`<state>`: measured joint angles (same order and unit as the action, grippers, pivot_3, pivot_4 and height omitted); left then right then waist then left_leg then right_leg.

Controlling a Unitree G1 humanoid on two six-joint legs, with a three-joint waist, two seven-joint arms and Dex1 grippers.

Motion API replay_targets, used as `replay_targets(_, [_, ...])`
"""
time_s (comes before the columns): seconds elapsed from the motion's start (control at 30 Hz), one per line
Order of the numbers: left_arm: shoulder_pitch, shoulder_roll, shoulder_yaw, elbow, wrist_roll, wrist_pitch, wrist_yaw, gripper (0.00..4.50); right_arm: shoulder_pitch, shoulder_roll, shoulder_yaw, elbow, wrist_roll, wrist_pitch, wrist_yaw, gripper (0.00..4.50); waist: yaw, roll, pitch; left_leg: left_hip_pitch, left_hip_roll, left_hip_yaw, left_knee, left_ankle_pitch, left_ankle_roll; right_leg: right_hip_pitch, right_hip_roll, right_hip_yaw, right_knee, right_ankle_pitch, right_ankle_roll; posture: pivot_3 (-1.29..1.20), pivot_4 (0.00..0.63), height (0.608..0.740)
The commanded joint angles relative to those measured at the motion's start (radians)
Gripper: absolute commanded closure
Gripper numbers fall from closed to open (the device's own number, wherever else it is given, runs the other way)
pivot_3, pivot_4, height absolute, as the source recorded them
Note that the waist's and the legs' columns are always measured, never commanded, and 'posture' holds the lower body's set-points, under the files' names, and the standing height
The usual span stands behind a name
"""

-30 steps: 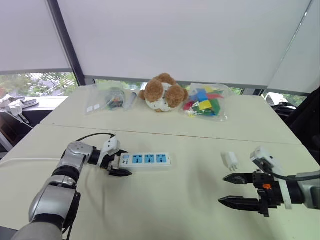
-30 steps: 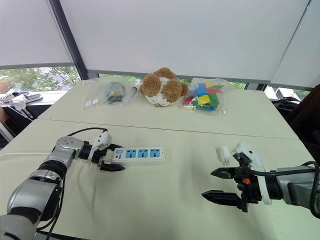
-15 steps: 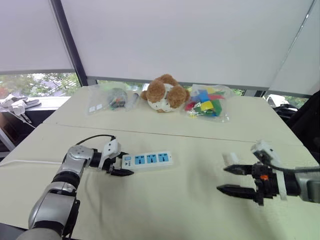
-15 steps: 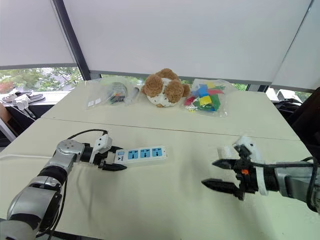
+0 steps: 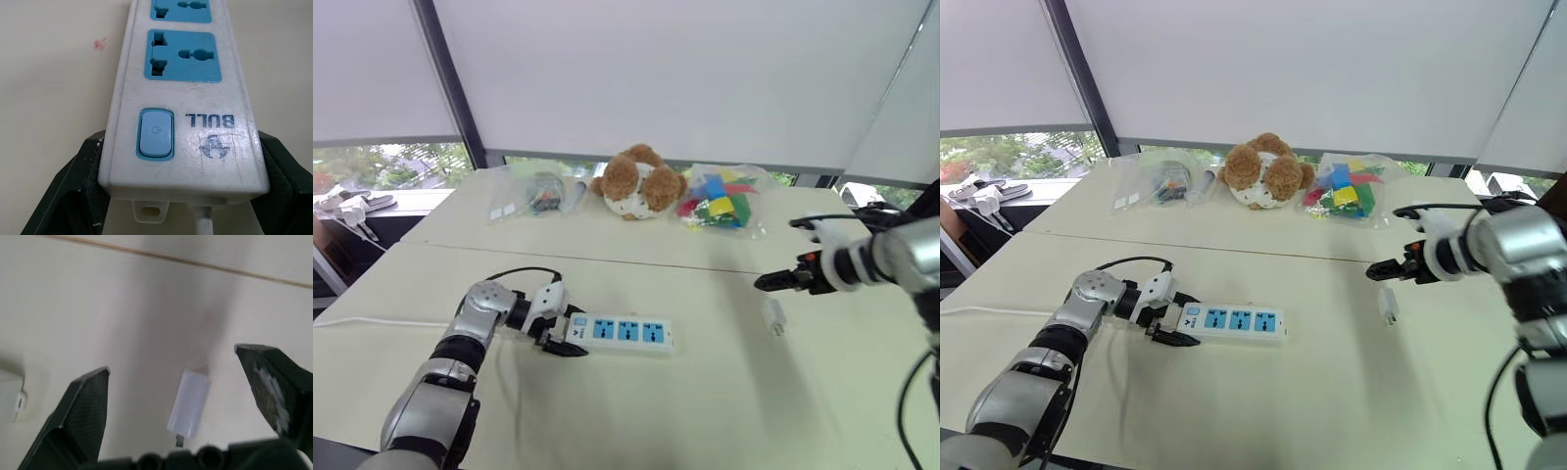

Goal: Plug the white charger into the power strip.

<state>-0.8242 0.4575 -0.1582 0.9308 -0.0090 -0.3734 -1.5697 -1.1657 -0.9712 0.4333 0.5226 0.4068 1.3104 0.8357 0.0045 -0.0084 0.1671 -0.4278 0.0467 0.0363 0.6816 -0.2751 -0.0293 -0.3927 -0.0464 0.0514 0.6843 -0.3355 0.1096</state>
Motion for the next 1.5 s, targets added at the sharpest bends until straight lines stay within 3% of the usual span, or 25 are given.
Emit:
replay_targets(0.03, [0.057, -0.038, -0.053, -0.068, 0.005, 0.023, -0.018, 1.42, -0.133, 0.045, 0.157, 0.209, -0.154, -0.071, 0.164, 0.0, 0.008, 0.0, 0.0, 0.0, 0.0, 0.0, 0.0, 0.0, 0.0, 0.0, 0.0, 0.0, 0.0, 0.0, 0.0, 0.0, 0.15, 0.739])
replay_targets(0.2, [0.14, -0.04, -0.052, -0.185, -0.017, 0.069, 0.019, 1.42, -0.208, 0.111, 0.315, 0.439, -0.325, -0.173, 0.386, 0.0, 0.011, 0.001, -0.001, 0.0, -0.001, 0.001, 0.0, -0.002, 0.004, 0.0, -0.001, 0.0, 0.0, 0.0, 0.0, 0.0, 0.15, 0.739])
replay_targets(0.47, [0.227, -0.024, -0.062, -0.297, -0.031, 0.119, 0.077, 1.42, -0.246, 0.176, 0.324, 0.613, -0.482, -0.206, 0.551, 0.0, 0.002, 0.012, -0.006, 0.001, 0.0, 0.005, 0.001, -0.003, 0.004, 0.0, -0.001, 0.0, 0.0, 0.0, 0.0, 0.0, 0.15, 0.739])
replay_targets(0.97, [0.285, -0.062, -0.067, -0.366, -0.031, 0.101, 0.177, 1.42, -0.262, 0.299, 0.112, 0.775, -0.561, -0.161, 0.382, 0.0, 0.009, 0.018, -0.01, 0.002, -0.001, 0.006, 0.002, -0.002, 0.004, 0.002, -0.002, 0.0, 0.0, 0.0, 0.0, 0.0, 0.15, 0.739])
replay_targets(1.1, [0.297, -0.06, -0.069, -0.381, -0.029, 0.099, 0.196, 1.42, -0.255, 0.32, 0.043, 0.789, -0.562, -0.169, 0.297, 1.27, 0.009, 0.018, -0.01, 0.002, -0.001, 0.005, 0.002, -0.002, 0.004, 0.002, -0.002, 0.0, 0.0, 0.0, 0.0, 0.0, 0.15, 0.739])
replay_targets(1.27, [0.312, -0.056, -0.059, -0.386, -0.024, 0.08, 0.241, 1.42, -0.228, 0.335, 0.013, 0.798, -0.587, -0.179, 0.272, 3.82, 0.009, 0.018, -0.011, 0.003, -0.001, 0.005, 0.001, -0.002, 0.004, 0.003, -0.002, 0.0, 0.0, 0.0, 0.0, 0.0, 0.15, 0.739])
replay_targets(1.5, [0.309, -0.052, -0.056, -0.375, -0.027, 0.074, 0.266, 1.42, -0.205, 0.334, 0.021, 0.797, -0.633, -0.209, 0.317, 3.83, 0.01, 0.018, -0.011, 0.004, -0.001, 0.005, 0.002, -0.002, 0.003, 0.005, -0.002, 0.0, 0.0, 0.0, 0.0, 0.0, 0.15, 0.739])
